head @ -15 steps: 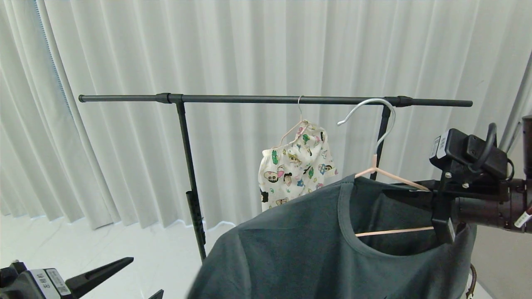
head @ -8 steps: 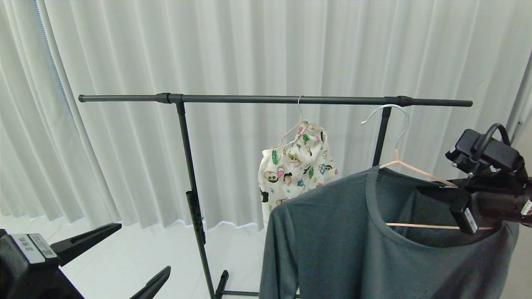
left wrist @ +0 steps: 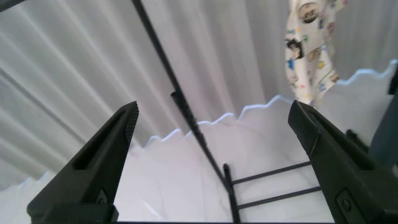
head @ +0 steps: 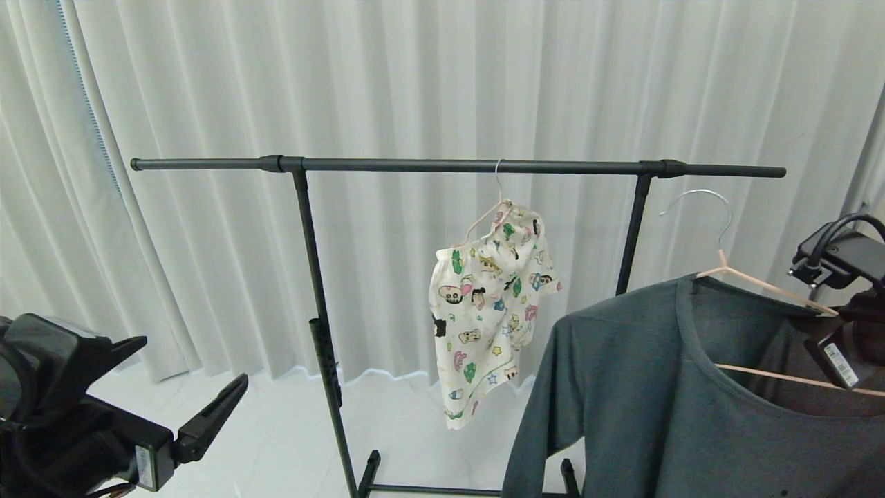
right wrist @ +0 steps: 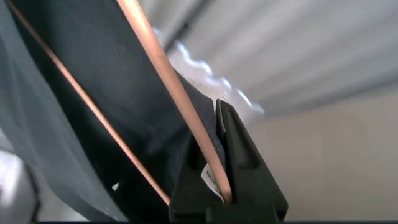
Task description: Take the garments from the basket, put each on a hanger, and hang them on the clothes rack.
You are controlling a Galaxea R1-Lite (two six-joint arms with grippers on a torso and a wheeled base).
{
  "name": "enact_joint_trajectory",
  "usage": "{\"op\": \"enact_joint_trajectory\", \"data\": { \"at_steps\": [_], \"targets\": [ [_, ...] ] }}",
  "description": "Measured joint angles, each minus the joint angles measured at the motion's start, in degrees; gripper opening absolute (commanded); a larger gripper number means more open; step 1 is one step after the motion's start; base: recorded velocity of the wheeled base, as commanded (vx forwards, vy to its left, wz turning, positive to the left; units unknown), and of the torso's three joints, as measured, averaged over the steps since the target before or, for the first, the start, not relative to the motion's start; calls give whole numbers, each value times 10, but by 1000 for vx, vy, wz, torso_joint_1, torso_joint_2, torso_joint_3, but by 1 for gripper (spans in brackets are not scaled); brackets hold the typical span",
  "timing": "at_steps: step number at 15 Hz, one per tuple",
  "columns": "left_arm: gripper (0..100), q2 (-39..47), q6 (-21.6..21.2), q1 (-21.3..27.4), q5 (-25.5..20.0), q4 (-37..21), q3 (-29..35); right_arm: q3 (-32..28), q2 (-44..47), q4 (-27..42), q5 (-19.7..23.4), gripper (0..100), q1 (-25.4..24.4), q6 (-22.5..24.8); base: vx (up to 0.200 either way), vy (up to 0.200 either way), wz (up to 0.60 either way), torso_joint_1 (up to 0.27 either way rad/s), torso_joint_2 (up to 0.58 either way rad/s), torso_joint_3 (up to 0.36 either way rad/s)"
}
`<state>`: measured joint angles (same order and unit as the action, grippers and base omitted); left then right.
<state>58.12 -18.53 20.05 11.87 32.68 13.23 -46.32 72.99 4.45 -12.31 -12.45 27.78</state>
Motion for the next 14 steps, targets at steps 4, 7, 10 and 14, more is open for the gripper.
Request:
{"op": "enact_joint_trajectory", "data": {
  "at_steps": [4, 7, 10, 14],
  "targets": [
    [100, 10, -8, -2, 1, 0, -1, -15, 30, 1, -42, 0, 33, -7, 0, 0, 0, 0, 0, 0],
    [100, 13, -26, -2, 1, 0, -1, -57, 80, 1, -96, 0, 29, -68, 0, 0, 0, 0, 0, 0],
    [100, 14, -26, -2, 1, 0, -1, -113, 132, 1, -121, 0, -12, -144, 0, 0, 0, 0, 0, 0],
    [100, 14, -25, -2, 1, 0, -2, -176, 182, 1, -132, 0, -37, -174, 50, 0, 0, 2, 1, 1]
  ]
}}
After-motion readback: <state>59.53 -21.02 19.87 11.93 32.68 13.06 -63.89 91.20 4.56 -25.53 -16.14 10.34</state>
